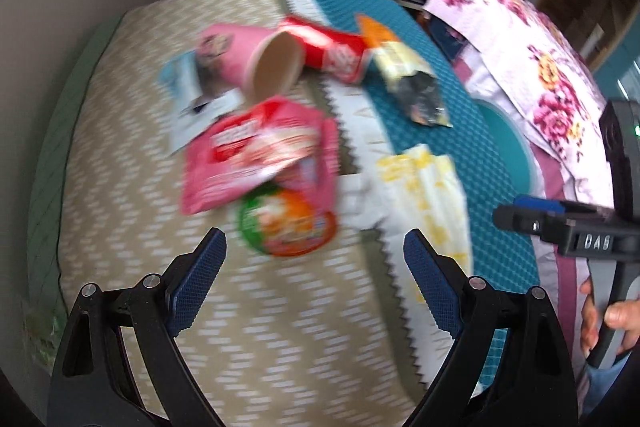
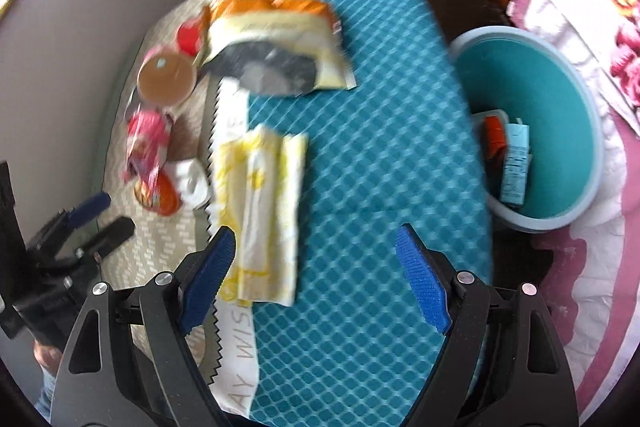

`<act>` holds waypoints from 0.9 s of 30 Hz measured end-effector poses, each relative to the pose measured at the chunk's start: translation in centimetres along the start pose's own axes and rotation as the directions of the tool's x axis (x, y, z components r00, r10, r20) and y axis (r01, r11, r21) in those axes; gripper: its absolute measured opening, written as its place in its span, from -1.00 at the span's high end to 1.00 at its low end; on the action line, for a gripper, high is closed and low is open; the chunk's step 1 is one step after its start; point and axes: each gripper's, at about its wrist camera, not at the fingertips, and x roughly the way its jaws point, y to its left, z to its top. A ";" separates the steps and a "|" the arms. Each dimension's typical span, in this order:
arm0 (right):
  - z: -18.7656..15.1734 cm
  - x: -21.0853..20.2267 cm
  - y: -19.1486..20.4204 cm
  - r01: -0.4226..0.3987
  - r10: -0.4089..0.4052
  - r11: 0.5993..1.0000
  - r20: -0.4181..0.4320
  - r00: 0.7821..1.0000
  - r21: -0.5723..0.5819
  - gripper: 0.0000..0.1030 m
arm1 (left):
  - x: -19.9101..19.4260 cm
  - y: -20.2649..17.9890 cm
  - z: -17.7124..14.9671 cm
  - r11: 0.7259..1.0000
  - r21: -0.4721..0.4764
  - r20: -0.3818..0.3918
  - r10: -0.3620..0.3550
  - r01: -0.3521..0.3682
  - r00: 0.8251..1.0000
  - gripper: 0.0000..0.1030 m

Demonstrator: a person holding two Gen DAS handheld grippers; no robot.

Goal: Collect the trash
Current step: 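Move both open tools back over the remaining trash on the table, then grasp the pink Nabati wafer pack with the left tool while the right tool grasps the yellow napkin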

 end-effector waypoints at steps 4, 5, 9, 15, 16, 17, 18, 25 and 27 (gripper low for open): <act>-0.1 1.7 2.6 0.015 -0.016 0.998 -0.024 1.000 -0.055 -0.52 | 0.1 3.1 -0.3 0.995 -0.096 -0.013 -0.018 0.017 1.000 -0.76; -0.1 2.1 3.1 0.018 -0.020 0.997 -0.027 0.999 -0.069 -0.52 | 0.1 3.7 -0.4 0.993 -0.116 -0.012 -0.023 0.022 1.000 -0.76; -0.2 3.2 4.7 0.048 -0.051 0.993 -0.024 0.998 -0.111 -0.52 | -0.3 5.7 -0.4 0.985 -0.172 0.004 -0.027 0.027 1.000 -0.76; -0.5 4.5 6.7 0.104 -0.103 0.983 0.012 0.995 -0.149 -0.52 | -0.6 6.2 0.4 0.987 -0.158 0.034 0.017 -0.011 0.999 -0.76; -0.6 4.6 6.8 0.106 -0.105 0.982 0.013 0.994 -0.154 -0.52 | -0.5 6.1 0.5 0.987 -0.158 0.033 0.018 -0.012 0.999 -0.76; -0.8 4.8 7.2 0.106 -0.105 0.980 0.013 0.994 -0.167 -0.52 | -0.4 6.2 0.6 0.987 -0.162 0.031 0.015 -0.010 0.999 -0.76; -0.8 5.1 7.6 0.106 -0.106 0.979 0.014 0.994 -0.174 -0.52 | -0.3 6.3 0.7 0.986 -0.168 0.029 0.010 -0.005 1.000 -0.76; -2.1 6.1 9.4 0.070 -0.070 0.968 0.010 0.997 -0.241 0.62 | 0.3 6.2 1.4 0.984 -0.176 0.029 0.003 0.002 1.000 -0.76; -2.2 5.9 9.3 0.020 -0.021 0.977 -0.002 1.000 -0.213 0.74 | 0.6 5.6 2.0 0.987 -0.163 0.023 0.000 0.004 1.000 -0.76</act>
